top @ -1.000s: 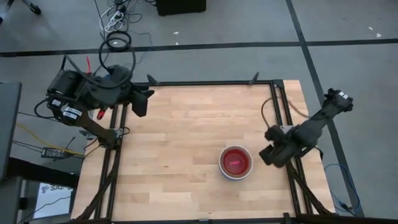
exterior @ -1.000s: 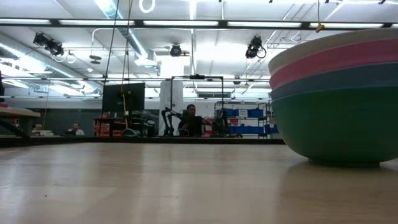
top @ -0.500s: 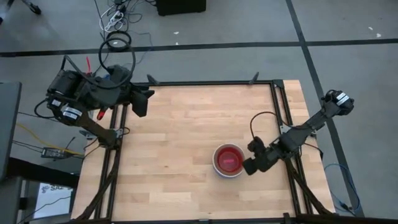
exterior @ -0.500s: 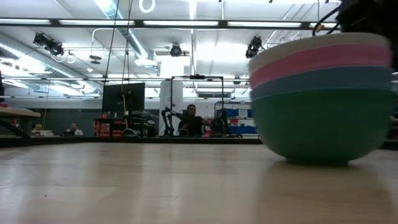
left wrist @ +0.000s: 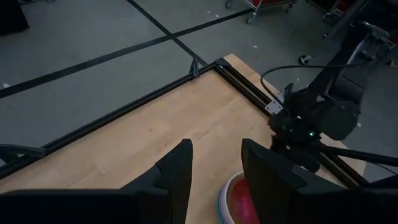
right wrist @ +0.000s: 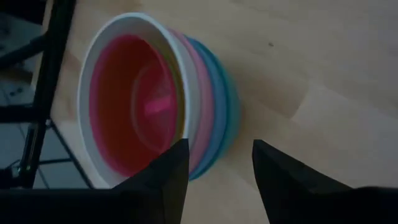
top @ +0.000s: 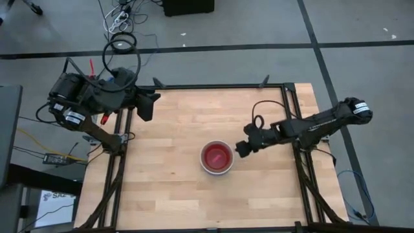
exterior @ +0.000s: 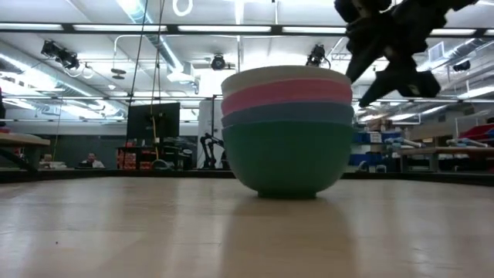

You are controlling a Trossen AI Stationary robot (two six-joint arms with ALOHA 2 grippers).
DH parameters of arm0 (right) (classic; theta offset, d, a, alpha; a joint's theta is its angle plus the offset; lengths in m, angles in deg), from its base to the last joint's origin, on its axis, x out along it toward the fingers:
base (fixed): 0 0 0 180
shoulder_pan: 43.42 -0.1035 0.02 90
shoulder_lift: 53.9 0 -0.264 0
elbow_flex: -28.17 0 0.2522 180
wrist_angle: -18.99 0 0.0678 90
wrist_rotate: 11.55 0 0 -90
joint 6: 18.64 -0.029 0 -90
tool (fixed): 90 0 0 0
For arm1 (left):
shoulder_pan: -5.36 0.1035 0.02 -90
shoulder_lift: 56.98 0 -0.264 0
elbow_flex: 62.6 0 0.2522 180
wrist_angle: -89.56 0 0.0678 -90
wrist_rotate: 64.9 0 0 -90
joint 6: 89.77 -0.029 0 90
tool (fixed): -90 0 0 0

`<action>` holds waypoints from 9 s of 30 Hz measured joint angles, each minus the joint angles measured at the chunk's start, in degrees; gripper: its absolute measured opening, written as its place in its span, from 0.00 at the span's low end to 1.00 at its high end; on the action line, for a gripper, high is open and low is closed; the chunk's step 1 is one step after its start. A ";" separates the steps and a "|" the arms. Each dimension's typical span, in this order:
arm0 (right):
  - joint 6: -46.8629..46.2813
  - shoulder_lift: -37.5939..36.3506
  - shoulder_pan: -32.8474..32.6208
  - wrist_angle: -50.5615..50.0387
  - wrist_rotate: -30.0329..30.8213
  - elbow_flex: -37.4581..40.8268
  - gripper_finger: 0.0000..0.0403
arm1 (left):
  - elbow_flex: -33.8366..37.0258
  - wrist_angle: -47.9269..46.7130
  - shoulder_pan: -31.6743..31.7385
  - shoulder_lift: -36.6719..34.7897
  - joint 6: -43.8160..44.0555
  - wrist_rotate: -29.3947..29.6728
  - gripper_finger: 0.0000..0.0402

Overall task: Nest bowls inside each other
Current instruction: Move the stacked bowls to the center of the table, then return to Home Position

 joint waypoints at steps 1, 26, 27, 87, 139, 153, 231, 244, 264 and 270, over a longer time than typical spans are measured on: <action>1.42 0.00 0.79 -0.10 -1.17 -0.42 0.42 | 0.00 0.00 0.00 0.00 0.07 0.00 0.37; -10.23 21.80 -18.90 30.14 -0.79 -1.75 0.42 | 0.00 1.03 -0.07 0.00 1.50 -1.11 0.37; -10.52 23.44 -18.45 31.94 -0.80 -1.75 0.42 | 0.00 1.52 -0.07 0.00 1.50 -1.11 0.37; 54.68 -28.23 3.67 21.49 -10.33 -21.85 0.42 | -0.63 48.99 -0.87 -1.15 -41.14 6.52 0.37; 64.90 -35.96 3.33 4.19 7.87 -29.30 0.42 | 76.60 70.40 -2.60 -61.05 -39.13 11.56 0.37; 63.37 -35.45 9.52 25.07 5.85 -11.32 0.42 | 91.77 93.66 -1.90 -54.75 -40.44 16.27 0.37; 46.83 -50.95 30.58 58.99 -17.80 33.65 0.42 | 108.65 77.22 9.30 -67.00 -15.53 5.96 0.37; 42.00 -50.93 30.59 64.00 -23.76 37.88 0.42 | 108.63 75.51 9.29 -66.89 -32.12 -14.93 0.37; 57.11 -51.43 30.58 46.97 -44.89 37.88 0.42 | 118.73 82.20 9.29 -72.19 -39.02 -18.03 0.37; 58.41 -55.74 30.60 45.90 -44.30 37.88 0.42 | 126.15 92.41 9.27 -78.07 -39.05 -19.30 0.37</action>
